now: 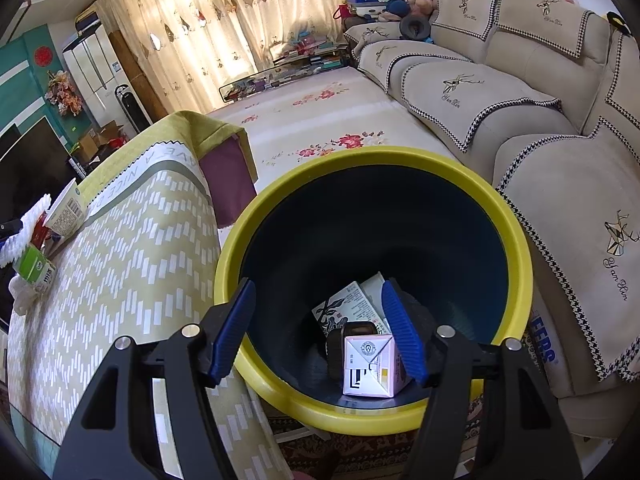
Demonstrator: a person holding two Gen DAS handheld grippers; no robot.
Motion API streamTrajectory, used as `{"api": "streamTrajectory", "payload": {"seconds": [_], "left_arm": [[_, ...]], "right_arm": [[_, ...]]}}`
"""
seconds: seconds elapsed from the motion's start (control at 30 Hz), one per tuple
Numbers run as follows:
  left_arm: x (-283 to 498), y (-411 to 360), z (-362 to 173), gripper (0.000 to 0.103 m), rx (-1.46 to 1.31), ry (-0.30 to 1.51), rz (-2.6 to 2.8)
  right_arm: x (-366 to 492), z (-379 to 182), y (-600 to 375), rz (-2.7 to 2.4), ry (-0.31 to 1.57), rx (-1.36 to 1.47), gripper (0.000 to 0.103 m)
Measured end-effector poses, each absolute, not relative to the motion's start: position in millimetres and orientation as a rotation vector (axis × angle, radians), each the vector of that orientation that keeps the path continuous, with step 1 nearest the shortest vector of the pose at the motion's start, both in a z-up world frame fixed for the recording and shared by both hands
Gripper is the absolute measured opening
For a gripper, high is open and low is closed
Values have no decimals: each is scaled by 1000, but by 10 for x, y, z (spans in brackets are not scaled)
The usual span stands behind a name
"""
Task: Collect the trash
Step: 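Grasp the white foam fruit net with the left gripper and lift it, then carry the foam net over the bin and open the left gripper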
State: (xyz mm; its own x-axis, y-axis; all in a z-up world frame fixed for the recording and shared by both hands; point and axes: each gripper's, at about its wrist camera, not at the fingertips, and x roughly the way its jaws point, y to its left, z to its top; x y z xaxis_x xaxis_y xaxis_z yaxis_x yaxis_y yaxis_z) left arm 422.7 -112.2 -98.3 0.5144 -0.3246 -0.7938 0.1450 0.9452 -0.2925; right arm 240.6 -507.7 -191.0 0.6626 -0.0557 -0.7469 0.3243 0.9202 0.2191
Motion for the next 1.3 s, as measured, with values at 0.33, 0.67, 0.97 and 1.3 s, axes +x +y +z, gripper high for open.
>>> {"api": "streamTrajectory", "payload": {"seconds": [0.33, 0.67, 0.97, 1.3], "left_arm": [[3922, -1282, -505, 22, -130, 835, -330], [3346, -2027, -222, 22, -60, 777, -532], [3073, -3255, -506, 22, 28, 877, -760], [3225, -4384, -1083, 23, 121, 996, -815]], "right_arm": [[2318, -1830, -5086, -216, 795, 359, 62], [2105, -1691, -5185, -278, 748, 340, 66], [1831, -1663, -5487, -386, 717, 343, 67], [1523, -1672, -5909, -464, 690, 400, 68]]}}
